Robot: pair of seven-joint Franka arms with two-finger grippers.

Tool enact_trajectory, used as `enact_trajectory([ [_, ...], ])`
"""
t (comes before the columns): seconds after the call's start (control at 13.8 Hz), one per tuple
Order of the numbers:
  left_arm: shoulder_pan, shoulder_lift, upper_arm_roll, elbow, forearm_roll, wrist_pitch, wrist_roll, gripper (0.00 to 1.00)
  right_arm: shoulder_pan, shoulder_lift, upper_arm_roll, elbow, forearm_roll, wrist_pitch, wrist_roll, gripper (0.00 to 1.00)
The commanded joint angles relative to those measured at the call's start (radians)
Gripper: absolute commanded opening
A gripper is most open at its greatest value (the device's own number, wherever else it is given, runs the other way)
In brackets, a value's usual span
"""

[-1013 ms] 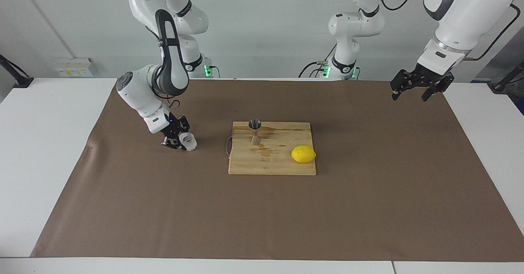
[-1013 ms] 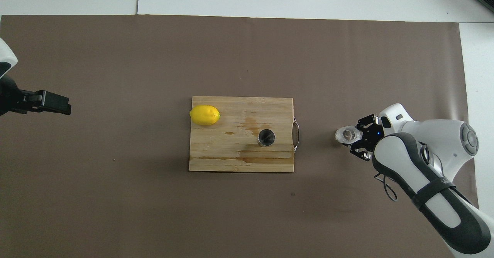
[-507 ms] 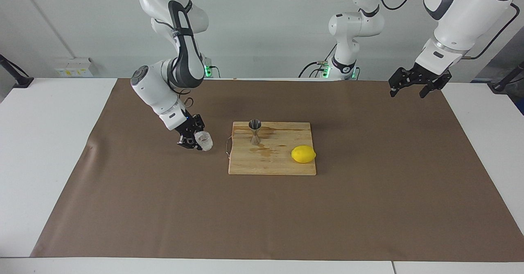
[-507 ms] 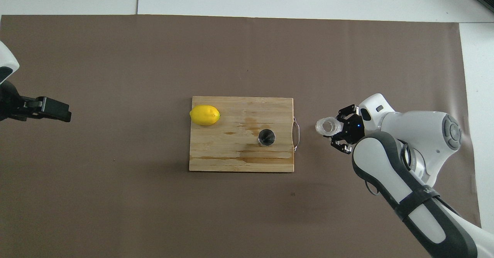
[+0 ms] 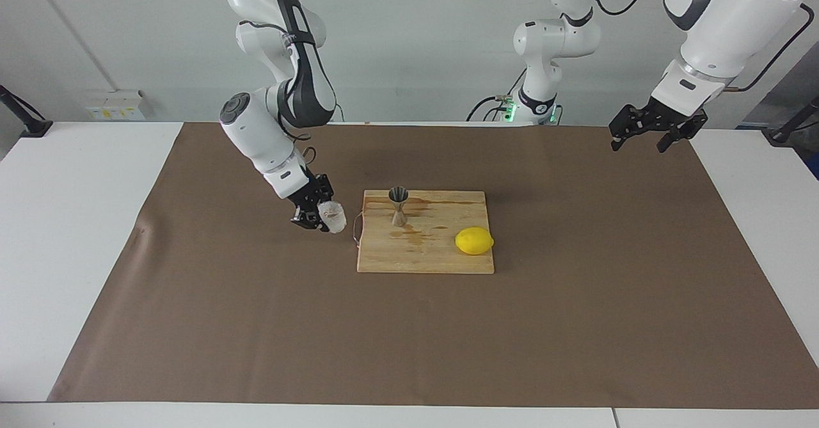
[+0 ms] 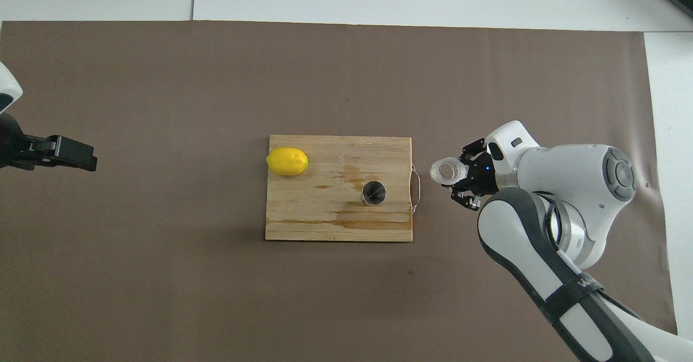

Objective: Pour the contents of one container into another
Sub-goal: 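Lift the white cup with the right gripper over the metal cup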

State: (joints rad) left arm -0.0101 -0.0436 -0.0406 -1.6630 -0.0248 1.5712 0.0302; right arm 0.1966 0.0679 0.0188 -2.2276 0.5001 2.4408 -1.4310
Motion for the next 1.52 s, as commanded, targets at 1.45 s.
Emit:
enact_trajectory([
  [1.45,0.01,-0.047,-0.008,-0.004,0.008,-0.068,0.008,1.0,0.259,0.006,0.026,0.246,-0.661,-0.316,0.623,0.0],
])
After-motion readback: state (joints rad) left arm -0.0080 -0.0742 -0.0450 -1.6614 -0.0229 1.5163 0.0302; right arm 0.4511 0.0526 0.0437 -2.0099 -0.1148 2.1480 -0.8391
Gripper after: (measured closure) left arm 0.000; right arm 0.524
